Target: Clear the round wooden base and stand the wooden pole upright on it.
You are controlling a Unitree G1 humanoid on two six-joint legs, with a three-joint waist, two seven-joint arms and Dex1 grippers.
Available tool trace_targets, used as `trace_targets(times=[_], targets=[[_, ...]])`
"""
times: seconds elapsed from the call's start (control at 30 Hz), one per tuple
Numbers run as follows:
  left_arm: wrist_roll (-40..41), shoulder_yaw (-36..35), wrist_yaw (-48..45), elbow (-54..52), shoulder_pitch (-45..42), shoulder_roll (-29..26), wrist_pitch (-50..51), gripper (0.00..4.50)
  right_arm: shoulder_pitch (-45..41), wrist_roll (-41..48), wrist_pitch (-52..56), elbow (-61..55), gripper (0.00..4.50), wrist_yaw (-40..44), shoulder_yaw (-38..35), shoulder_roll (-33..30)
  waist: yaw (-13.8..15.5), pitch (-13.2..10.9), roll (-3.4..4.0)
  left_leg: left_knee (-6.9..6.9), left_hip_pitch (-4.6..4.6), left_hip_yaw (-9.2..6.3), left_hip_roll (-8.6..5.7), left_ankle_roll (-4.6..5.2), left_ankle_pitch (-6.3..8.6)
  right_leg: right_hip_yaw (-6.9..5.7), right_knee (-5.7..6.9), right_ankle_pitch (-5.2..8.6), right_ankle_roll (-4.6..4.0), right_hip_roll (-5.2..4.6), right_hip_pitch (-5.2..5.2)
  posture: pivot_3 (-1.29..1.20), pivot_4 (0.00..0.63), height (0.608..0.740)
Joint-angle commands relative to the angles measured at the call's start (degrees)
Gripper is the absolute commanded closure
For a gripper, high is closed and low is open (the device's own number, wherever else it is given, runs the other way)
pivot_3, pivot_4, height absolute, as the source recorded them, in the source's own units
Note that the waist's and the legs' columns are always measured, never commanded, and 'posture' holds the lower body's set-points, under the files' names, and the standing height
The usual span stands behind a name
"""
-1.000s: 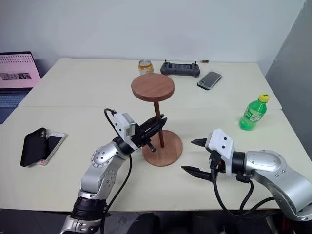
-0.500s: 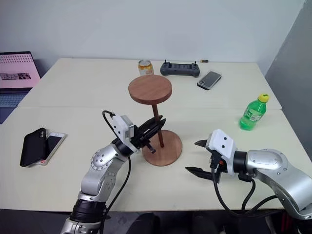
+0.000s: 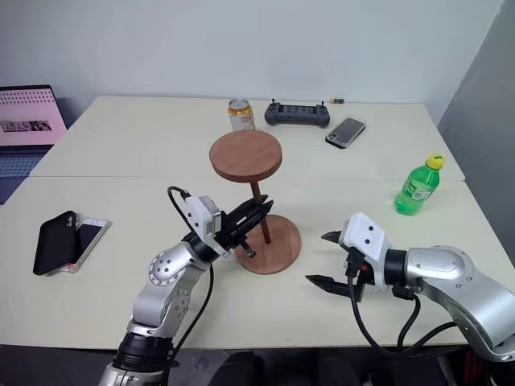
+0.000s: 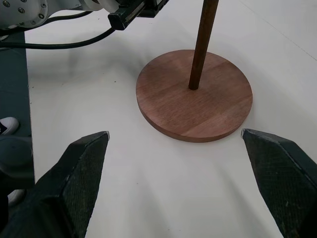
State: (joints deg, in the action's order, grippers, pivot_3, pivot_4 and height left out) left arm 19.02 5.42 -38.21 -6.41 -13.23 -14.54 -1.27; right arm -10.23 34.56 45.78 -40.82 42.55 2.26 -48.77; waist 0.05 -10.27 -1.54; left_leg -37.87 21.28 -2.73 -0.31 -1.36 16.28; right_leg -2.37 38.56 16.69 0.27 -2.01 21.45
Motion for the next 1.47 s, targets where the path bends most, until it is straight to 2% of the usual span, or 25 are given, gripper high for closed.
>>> trace_targets(times=[0.03, 0.13, 0.17, 0.27, 0.3, 0.4, 0.5, 0.53, 0.57, 0.77, 0.97, 1.03, 1.1, 1.23, 1.33, 1.47], targets=[[-3.0, 0.2, 0.7, 2.4, 1.3, -1.7, 1.4, 4.23, -0.6, 0.1, -0.3, -1.8, 0.0, -0.2, -0.3, 0.2, 0.0, 0.0, 0.0, 0.0, 0.0, 0.0, 0.0, 0.0, 0.0, 0.0, 0.0, 0.0, 0.0, 0.0, 0.0, 0.0, 0.15, 0.74], [-3.4, 0.4, 1.0, 2.4, 1.3, -2.0, 0.9, 4.23, -0.6, 0.2, -0.4, -1.8, 0.0, -0.2, -0.2, 0.3, 0.0, 0.0, 0.0, 0.01, -0.01, 0.0, 0.0, 0.0, 0.0, 0.0, 0.0, 0.0, 0.0, 0.0, 0.0, 0.0, 0.15, 0.74], [-3.3, 0.4, 0.9, 2.4, 1.3, -2.1, 0.8, 3.67, -0.6, 0.3, -0.3, -1.7, 0.0, -0.2, -0.2, 0.4, 0.0, 0.0, 0.0, 0.01, -0.01, 0.0, 0.01, 0.0, 0.0, 0.0, -0.01, 0.0, 0.0, 0.0, 0.0, 0.0, 0.15, 0.74], [-3.5, 0.8, 0.1, 2.3, 1.3, -2.5, 0.5, 3.04, -0.5, 0.4, -0.3, -1.8, 0.0, -0.3, -0.3, 0.5, -0.1, -0.1, 0.03, 0.03, 0.01, 0.01, 0.0, 0.0, 0.0, 0.01, 0.0, 0.0, 0.0, 0.01, 0.05, 0.0, 0.15, 0.74], [-3.6, 1.0, -0.4, 2.0, 1.3, -2.7, 0.2, 2.96, -0.5, 0.4, -0.3, -1.8, 0.0, -0.3, -0.3, 0.5, 0.0, -0.1, 0.01, 0.02, 0.12, 0.0, 0.01, 0.0, 0.0, 0.0, 0.0, 0.0, 0.0, 0.02, 0.16, 0.0, 0.15, 0.74], [-3.6, 1.2, -1.3, 1.1, 0.8, -3.1, 0.1, 2.27, -0.4, 0.4, -0.3, -1.8, 0.0, -0.4, -0.2, 0.7, 0.3, -0.1, 0.0, -0.09, 0.66, -0.07, -0.01, -0.01, -0.01, -0.09, 0.03, -0.05, 0.04, 0.0, 0.6, 0.0, 0.15, 0.74], [-3.9, 1.4, -2.4, 0.8, 0.1, -3.6, -0.4, 1.67, -0.4, 0.4, -0.3, -1.8, 0.0, -0.5, -0.1, 0.9, 0.5, -0.1, 0.0, -0.08, 0.67, -0.06, -0.02, -0.01, -0.01, -0.09, 0.01, -0.08, 0.0, -0.03, 0.6, 0.0, 0.15, 0.74], [-4.0, 1.6, -2.9, 0.7, -0.1, -3.9, -0.7, 1.35, -0.4, 0.3, -0.3, -1.9, 0.0, -0.6, -0.1, 0.9, 0.6, -0.1, 0.0, -0.08, 0.67, -0.06, -0.03, -0.01, -0.01, -0.09, 0.0, -0.07, 0.0, -0.03, 0.6, 0.0, 0.15, 0.74], [-4.0, 1.7, -3.5, 0.5, -0.2, -4.1, -0.7, 1.23, -0.4, 0.3, -0.3, -1.9, 0.0, -0.6, -0.1, 0.9, 0.7, -0.1, 0.0, -0.08, 0.67, -0.06, -0.03, -0.01, -0.01, -0.09, -0.01, -0.07, 0.02, -0.03, 0.6, 0.0, 0.15, 0.74], [-4.0, 1.0, -5.9, -2.3, -0.1, -7.5, 0.5, 1.23, -0.4, -0.3, -0.7, -1.5, 0.0, -0.7, 0.4, 1.3, 0.8, -0.1, 0.01, -0.06, 0.66, -0.06, -0.02, 0.0, -0.01, -0.09, 0.0, -0.05, 0.04, -0.02, 0.61, 0.0, 0.15, 0.74], [-2.4, -3.6, -9.6, -8.1, 2.8, -20.2, 10.8, 1.23, 0.4, -1.2, -3.6, -0.4, 0.0, 0.7, -0.2, 1.4, 0.3, -0.2, 0.11, -0.02, 0.63, -0.07, 0.0, 0.0, -0.01, -0.08, 0.03, -0.05, 0.03, 0.01, 0.63, 0.0, 0.15, 0.74], [-0.8, -5.9, -11.5, -12.7, 5.5, -26.0, 16.6, 1.23, 0.4, -2.2, -6.6, 1.1, 0.0, 2.2, -0.8, 1.3, 0.2, -0.2, 0.1, -0.02, 0.64, -0.06, 0.0, 0.0, -0.01, -0.08, 0.05, -0.04, 0.03, 0.01, 0.64, 0.0, 0.15, 0.74], [0.8, -8.7, -11.6, -16.4, 7.8, -29.4, 20.6, 1.23, 0.6, -3.4, -9.6, 2.5, 0.0, 3.4, -1.4, 1.4, 0.0, -0.3, 0.13, -0.01, 0.64, -0.06, 0.01, 0.0, 0.0, -0.07, 0.02, -0.04, 0.03, 0.01, 0.65, 0.0, 0.15, 0.74], [3.6, -14.2, -11.7, -19.8, 11.7, -32.9, 26.4, 1.23, 1.2, -4.1, -14.7, 5.3, 0.0, 6.0, -3.1, 1.8, 0.1, -0.3, 0.18, -0.02, 0.66, -0.06, 0.0, 0.0, -0.01, -0.05, 0.01, -0.04, 0.03, -0.02, 0.65, 0.0, 0.15, 0.74], [5.3, -22.7, -12.8, -20.0, 18.0, -35.5, 29.1, 1.23, 2.0, -2.9, -17.4, 8.3, 0.0, 9.6, -6.4, 0.9, 0.0, -0.4, 0.18, -0.01, 0.66, -0.05, 0.02, 0.0, 0.0, -0.05, 0.01, -0.04, 0.03, -0.02, 0.66, 0.0, 0.15, 0.74], [6.4, -27.4, -12.3, -19.1, 20.2, -34.9, 28.2, 1.23, 1.4, -2.4, -19.1, 12.4, 0.0, 12.7, -8.3, 0.8, 0.0, -0.4, 0.24, 0.0, 0.64, -0.02, 0.02, 0.0, 0.0, -0.01, 0.02, -0.03, -0.01, -0.02, 0.68, 0.0, 0.15, 0.74]])
